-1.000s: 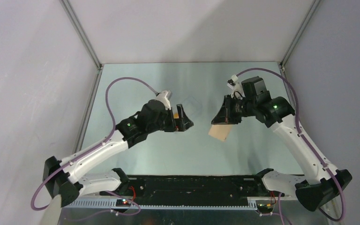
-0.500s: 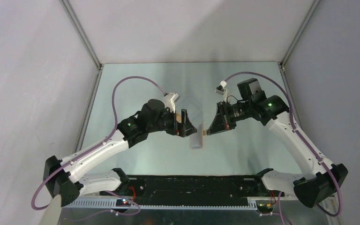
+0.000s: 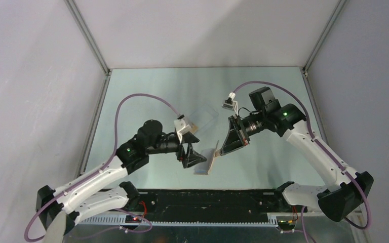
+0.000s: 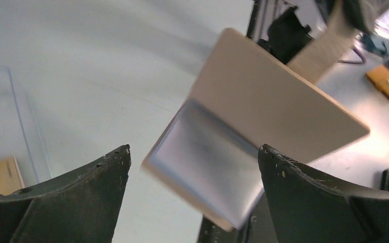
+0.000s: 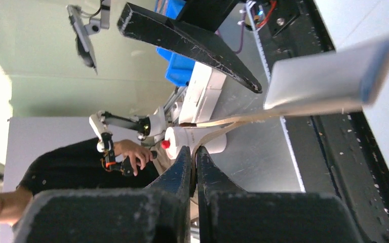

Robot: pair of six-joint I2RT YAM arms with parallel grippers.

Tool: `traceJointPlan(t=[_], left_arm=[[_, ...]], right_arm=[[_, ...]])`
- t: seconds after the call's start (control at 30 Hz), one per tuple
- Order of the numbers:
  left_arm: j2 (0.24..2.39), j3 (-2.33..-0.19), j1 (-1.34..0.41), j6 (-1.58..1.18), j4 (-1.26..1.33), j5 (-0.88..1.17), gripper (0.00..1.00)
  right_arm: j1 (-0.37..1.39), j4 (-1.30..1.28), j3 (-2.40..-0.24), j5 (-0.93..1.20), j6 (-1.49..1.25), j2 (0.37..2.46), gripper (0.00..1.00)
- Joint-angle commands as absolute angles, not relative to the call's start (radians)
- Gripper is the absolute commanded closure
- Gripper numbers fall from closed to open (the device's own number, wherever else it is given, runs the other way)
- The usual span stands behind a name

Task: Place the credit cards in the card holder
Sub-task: Open the card holder.

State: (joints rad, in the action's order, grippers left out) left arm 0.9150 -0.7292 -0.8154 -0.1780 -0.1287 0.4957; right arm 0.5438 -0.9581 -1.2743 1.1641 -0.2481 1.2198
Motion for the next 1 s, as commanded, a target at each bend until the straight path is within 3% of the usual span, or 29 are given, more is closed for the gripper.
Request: traceJointPlan(t=[0.0,0.4,0.6,0.83,0.97], left_arm=[[0.842,-0.675,-0.813,0.087,0.091,0.656,0.00],[1.061,-0.808,-0.832,0.180,0.153,0.964,0.04],[1.135,-0.864,-0.877,0.198,0.177,1.003,0.10],[1.129,-0.849,-0.894,0.195,0.204,1.006,0.10],[1.123,-0.848,-0.910,0.167,0.209,1.055,0.32]], right_arm=[[0.569,-0.929,-1.284,1.284,-0.229,1.217,1.00],[0.639,-0.845,-1.284,1.356,-0.294,1.226,1.00],[0.647,-0.843,-1.284,1.363,-0.294,1.232,1.00],[0.643,-0.864,-1.284,1.369,-0.273,1.235,1.00],[0.618,-0.879,-1.284,1.368,-0.256,1.239,1.00]])
